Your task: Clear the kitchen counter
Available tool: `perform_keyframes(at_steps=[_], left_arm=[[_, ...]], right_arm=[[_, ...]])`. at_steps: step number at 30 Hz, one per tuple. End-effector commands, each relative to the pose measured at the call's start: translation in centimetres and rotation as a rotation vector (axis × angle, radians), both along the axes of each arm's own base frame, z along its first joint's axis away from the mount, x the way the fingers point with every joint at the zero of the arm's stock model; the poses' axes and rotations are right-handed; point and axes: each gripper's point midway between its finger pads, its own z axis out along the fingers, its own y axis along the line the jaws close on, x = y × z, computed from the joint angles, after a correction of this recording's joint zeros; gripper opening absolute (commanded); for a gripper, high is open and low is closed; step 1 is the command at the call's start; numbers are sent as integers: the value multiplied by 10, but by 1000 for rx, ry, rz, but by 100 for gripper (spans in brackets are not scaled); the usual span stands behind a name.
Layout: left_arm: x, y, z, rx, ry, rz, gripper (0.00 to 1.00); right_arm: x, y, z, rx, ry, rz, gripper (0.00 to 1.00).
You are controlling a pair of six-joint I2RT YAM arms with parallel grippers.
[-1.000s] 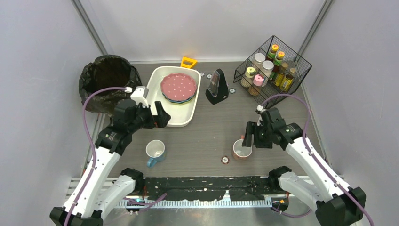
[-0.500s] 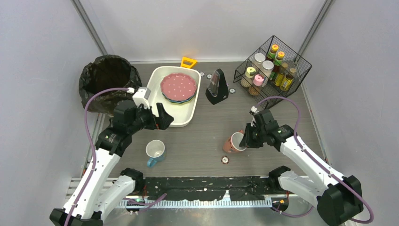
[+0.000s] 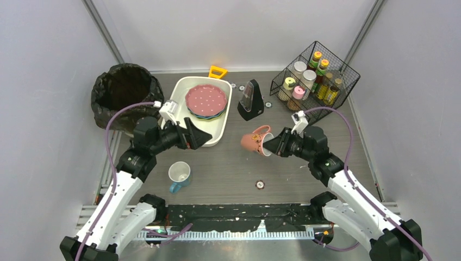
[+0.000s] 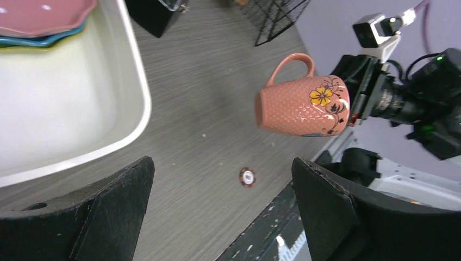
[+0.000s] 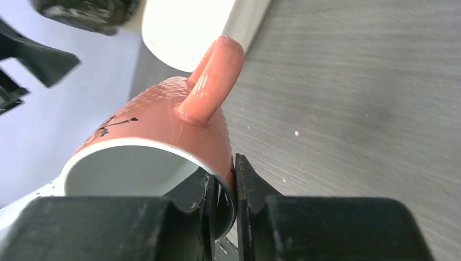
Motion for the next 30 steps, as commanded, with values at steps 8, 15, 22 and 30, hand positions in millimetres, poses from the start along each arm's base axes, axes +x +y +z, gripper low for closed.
perform_keyframes(at_steps=[8,15,22,30], left_arm=[[-16,-52,70,-336,-121,-202,99],[-21,-84,91,-444,-148,-293,99],[-30,-111,115,-529,-158,-380,99],[-42,-144,114,-583,-62,-479,97]], right_arm=[[-4,34,133,456,-496,173,5],[-14,38,162,526,-594,238,6],[-22,41,172,577,-626,290,5],[-28,42,175,604,-654,313,6]])
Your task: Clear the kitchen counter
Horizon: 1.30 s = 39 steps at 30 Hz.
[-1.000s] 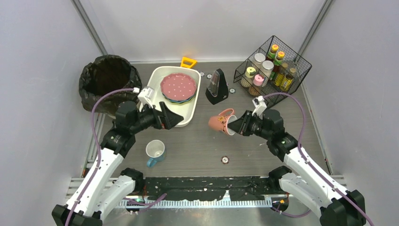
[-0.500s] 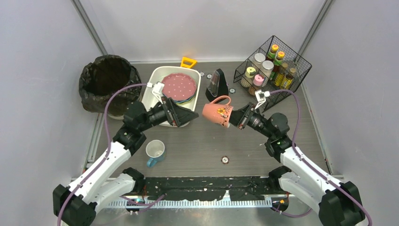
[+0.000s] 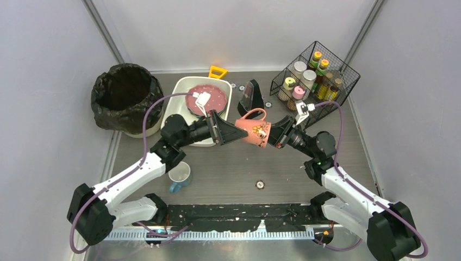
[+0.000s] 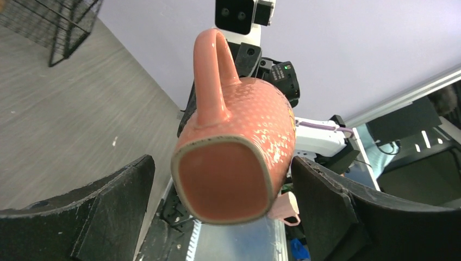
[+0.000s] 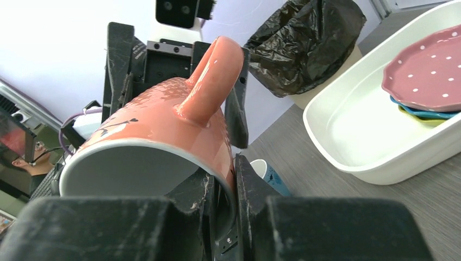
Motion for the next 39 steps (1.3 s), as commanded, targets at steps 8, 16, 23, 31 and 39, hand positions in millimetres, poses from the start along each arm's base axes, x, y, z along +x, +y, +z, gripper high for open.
perform_keyframes(at_steps=[8,16,23,31,39], left_arm=[[-15,-18,48,-193,10,-113,89],[-19,-23,46,-187,8,-128,77],[-18,-20,40,-138,-41,-93,23],[6,14,27,102,-170,135,0],[43,86,3,584,-289,445,0]], right_arm=[[-13,-3,32,69,-160,16,5],[-9,-1,21,56,-136,12,5],[-5,1,12,29,-121,3,19],[10,-7,-12,-85,-84,-110,72],[31,-50,-47,-326,-19,-406,90]])
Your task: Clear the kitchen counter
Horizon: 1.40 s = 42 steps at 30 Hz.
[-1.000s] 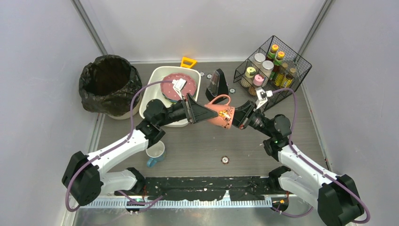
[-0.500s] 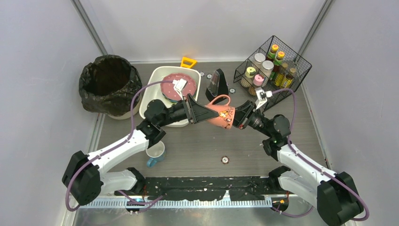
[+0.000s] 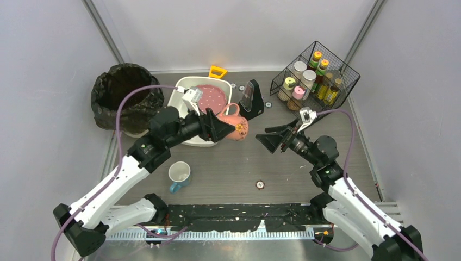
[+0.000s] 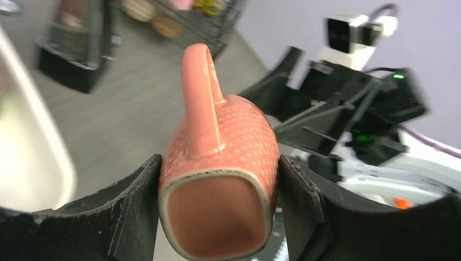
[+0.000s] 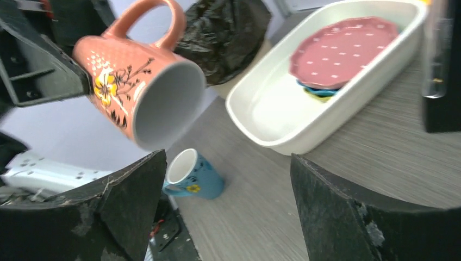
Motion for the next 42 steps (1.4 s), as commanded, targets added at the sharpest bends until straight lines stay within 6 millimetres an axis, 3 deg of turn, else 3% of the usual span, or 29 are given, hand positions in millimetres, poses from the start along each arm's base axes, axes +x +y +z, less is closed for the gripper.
perform_keyframes(at_steps=[1,8,11,18,24,30,36,42], left_arm=[[29,58,1,307,-137,225,0],[78,111,-27,560,-79,441,0],[100,131,-39,651,-75,507,0],[155,172,-72,808,-40,623,0],[197,186,-115,852,-16,577,0],[216,202,-160,946,6,516,0],[224,217,-186,935,74,535,1],[224,235,-207,962,153,572,20]], right_arm=[[21,-36,-12,-168,-6,-245,91],[14,-73,-7,-256,-25,-412,99],[10,-87,-4,-284,-43,-466,97],[-3,-93,-5,-289,-93,-471,97],[-7,-97,-4,-289,-112,-483,97],[-8,-99,-6,-287,-115,-489,97],[-9,-99,-7,-288,-116,-486,97],[-8,-99,-9,-291,-113,-487,97]])
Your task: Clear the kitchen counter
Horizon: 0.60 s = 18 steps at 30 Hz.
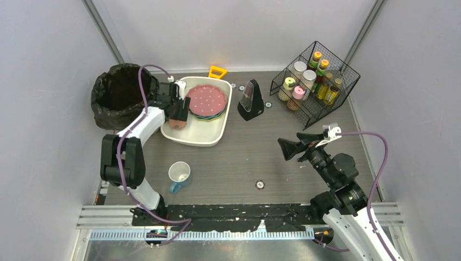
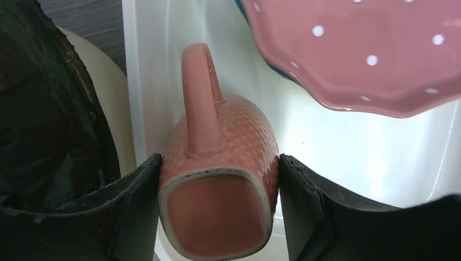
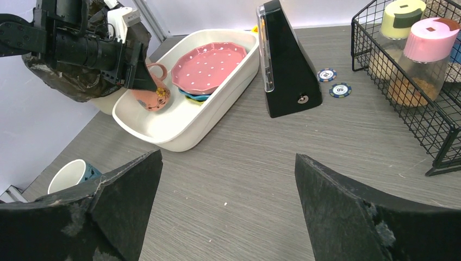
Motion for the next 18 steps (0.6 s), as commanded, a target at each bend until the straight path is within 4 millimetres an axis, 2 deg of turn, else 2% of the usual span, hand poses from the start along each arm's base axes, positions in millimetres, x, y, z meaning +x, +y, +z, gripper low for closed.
perform_keyframes(at_steps=[1,5,9,13,18], left_arm=[[23,10,11,-5,-86,40,23],[19,7,2,-22,-53,34,34],[16,10,-2,-9,-36,42,55],[15,10,0,-7,-25,44,68],[12,9,7,-17,-26,45,79]], right_arm=[[2,-4,8,6,-39,-21,97],[2,-4,7,5,-37,-23,97],[2,-3,5,3,-34,-19,97],[2,-2,5,3,-33,-14,97],[2,-1,5,3,-32,-9,97]])
